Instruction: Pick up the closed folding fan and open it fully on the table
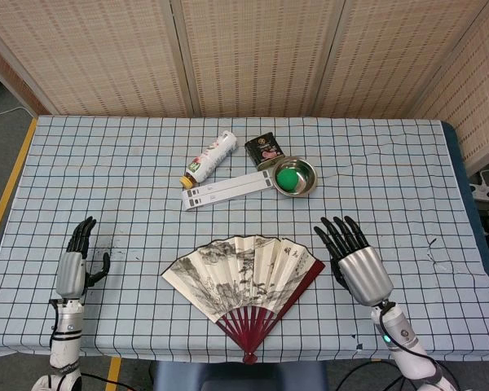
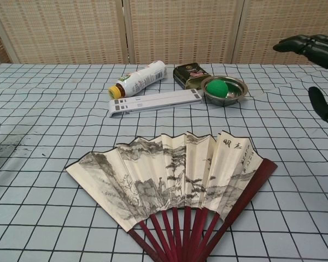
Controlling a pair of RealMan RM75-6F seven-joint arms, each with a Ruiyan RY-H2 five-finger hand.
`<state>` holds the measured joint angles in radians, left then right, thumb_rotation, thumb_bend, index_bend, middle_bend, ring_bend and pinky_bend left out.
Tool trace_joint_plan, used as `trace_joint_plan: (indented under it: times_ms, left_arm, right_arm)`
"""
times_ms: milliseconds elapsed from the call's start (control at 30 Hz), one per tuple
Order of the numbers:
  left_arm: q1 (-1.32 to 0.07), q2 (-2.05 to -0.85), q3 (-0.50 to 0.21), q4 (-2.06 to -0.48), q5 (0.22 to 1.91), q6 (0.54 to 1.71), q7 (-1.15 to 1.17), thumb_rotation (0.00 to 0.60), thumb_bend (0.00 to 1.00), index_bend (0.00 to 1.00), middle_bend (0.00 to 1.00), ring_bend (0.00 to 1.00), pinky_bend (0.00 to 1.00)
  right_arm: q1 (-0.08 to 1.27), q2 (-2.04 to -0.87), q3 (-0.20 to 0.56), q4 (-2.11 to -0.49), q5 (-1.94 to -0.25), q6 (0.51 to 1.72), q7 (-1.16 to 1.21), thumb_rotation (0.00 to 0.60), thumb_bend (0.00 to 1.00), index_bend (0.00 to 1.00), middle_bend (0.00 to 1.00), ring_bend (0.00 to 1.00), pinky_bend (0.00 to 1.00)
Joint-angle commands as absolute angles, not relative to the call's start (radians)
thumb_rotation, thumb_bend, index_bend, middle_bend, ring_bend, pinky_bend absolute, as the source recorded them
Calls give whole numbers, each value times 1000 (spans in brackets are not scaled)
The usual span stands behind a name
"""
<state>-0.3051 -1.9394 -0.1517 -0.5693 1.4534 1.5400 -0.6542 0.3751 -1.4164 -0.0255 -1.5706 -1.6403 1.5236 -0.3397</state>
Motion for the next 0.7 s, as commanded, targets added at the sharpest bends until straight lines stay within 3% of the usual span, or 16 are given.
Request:
trace_joint_plan:
  times_ms: [33, 167, 300, 467, 600, 700]
  left_arm:
    - [-252, -1785, -99, -795, 1521, 1629, -723, 600, 517, 0, 0, 0, 134]
    - [-201, -1497, 13, -1118, 1643, 1692, -504, 600, 506, 0, 0, 0, 131]
    - [-134, -1241, 108, -1359, 1624, 1623, -178, 579, 484, 0, 0, 0, 118]
    - [-88, -1142, 137, -1488, 1585, 1597, -54, 467, 454, 0, 0, 0, 93]
    - [-86, -1120, 143, -1550, 1578, 1558, 32, 466, 446, 0, 0, 0, 93]
    - [-85, -1125, 125, -1592, 1561, 1548, 108, 511, 444, 0, 0, 0, 94]
  right_arm:
    - [335, -1326, -28, -1650, -1639, 1556, -364, 600, 498, 0, 0, 0, 58]
    - [254, -1192, -64, -1764, -1602, 1597, -390, 600, 304, 0, 0, 0, 41]
    - [166, -1096, -118, -1818, -1529, 1610, -341, 600, 165, 0, 0, 0, 12]
    - [75, -1104, -124, -1738, -1473, 1653, -222, 600, 91, 0, 0, 0, 0]
    - [53, -1078, -93, -1740, -1451, 1674, -217, 600, 87, 0, 0, 0, 0]
    - [43, -1079, -72, -1743, -1448, 1683, -214, 600, 87, 0, 0, 0, 0]
